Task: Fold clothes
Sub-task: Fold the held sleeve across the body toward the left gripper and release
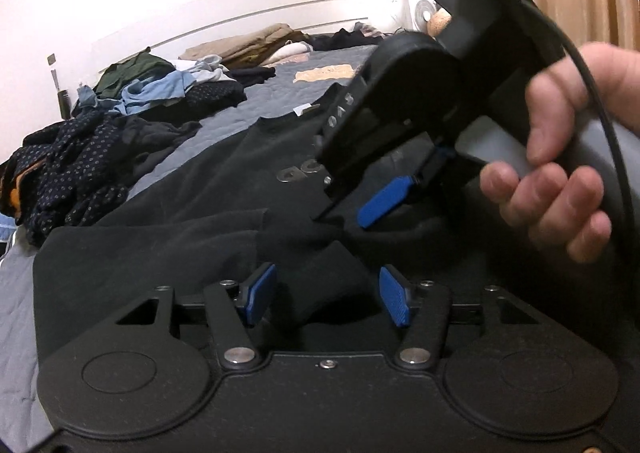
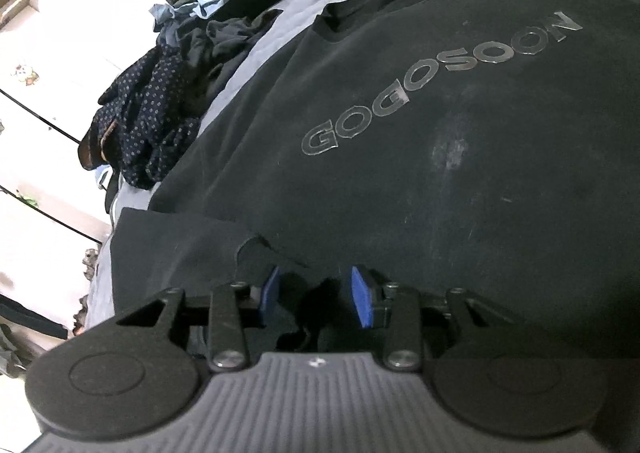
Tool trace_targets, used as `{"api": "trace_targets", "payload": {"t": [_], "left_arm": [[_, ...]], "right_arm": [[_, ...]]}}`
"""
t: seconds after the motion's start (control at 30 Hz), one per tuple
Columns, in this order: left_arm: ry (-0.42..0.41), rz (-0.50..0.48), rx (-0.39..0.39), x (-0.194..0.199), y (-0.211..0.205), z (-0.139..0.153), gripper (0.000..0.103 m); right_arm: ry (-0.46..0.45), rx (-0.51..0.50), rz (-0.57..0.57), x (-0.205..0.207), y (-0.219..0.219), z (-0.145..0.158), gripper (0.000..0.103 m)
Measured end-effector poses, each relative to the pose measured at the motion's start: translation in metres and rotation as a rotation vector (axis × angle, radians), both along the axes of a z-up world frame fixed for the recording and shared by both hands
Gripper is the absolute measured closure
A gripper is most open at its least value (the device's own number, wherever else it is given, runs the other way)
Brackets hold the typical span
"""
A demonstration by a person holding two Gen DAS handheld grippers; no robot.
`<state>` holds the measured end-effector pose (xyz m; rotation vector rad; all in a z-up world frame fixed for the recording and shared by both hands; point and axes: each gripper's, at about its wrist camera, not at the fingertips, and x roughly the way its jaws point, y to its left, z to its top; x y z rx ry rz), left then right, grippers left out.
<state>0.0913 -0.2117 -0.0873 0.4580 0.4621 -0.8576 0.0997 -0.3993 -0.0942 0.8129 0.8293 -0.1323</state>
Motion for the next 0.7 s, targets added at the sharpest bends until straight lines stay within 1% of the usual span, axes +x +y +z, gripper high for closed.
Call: {"api": "trace_targets", "payload": {"t": [0.07,0.13,0.2,0.23,0.27,0.3,0.33,0.4,0.47,0.5,0.53,0.6,0.7], "left_arm": [[-0.006,-0.001,0.013,0.0,-0.004,-0.004,0.046],[-0.001,0.013,0.011,0.0,-0.008,-0.005,0.046],[-0.011,0.036,0.03,0.001,-0.012,-0.008,0.048],[-0.016,0.043,0.037,0.001,-0.014,-0.009,0.057],[-0.009,0.043,0.035,0.002,-0.014,-0.009,0.063],[-0.001,0.044,0.032,0.003,-0.014,-0.008,0.068],[0.015,0.047,0.02,0.004,-0.013,-0.007,0.074],[0.049,0.054,0.007,0.008,-0.01,-0.004,0.077],[0.087,0.064,-0.011,0.014,-0.005,-0.001,0.082],[0.107,0.069,-0.02,0.017,-0.003,0.0,0.083],[0.123,0.071,-0.032,0.019,0.0,0.002,0.084],[0.129,0.062,-0.037,0.018,0.003,0.005,0.084],[0.101,0.036,-0.027,0.01,0.006,0.008,0.085]], "right_arm": [[0.0,-0.004,0.019,0.003,0.001,-0.001,0.064],[-0.01,-0.006,0.025,0.004,0.003,-0.002,0.064],[-0.016,-0.013,0.043,0.005,0.007,-0.003,0.065],[-0.019,-0.017,0.054,0.006,0.009,-0.003,0.066],[-0.021,-0.026,0.059,0.006,0.01,-0.003,0.07],[-0.023,-0.038,0.06,0.006,0.011,-0.003,0.076],[-0.025,-0.042,0.051,0.005,0.01,-0.003,0.079],[-0.028,-0.011,0.015,0.003,0.004,-0.006,0.087],[-0.04,0.024,-0.017,0.001,-0.002,-0.008,0.09],[-0.048,0.033,-0.029,0.0,-0.004,-0.008,0.093],[-0.055,0.041,-0.042,-0.001,-0.005,-0.008,0.093],[-0.07,0.059,-0.068,-0.002,-0.007,-0.009,0.095],[-0.083,0.091,-0.108,-0.004,-0.01,-0.011,0.096]]}}
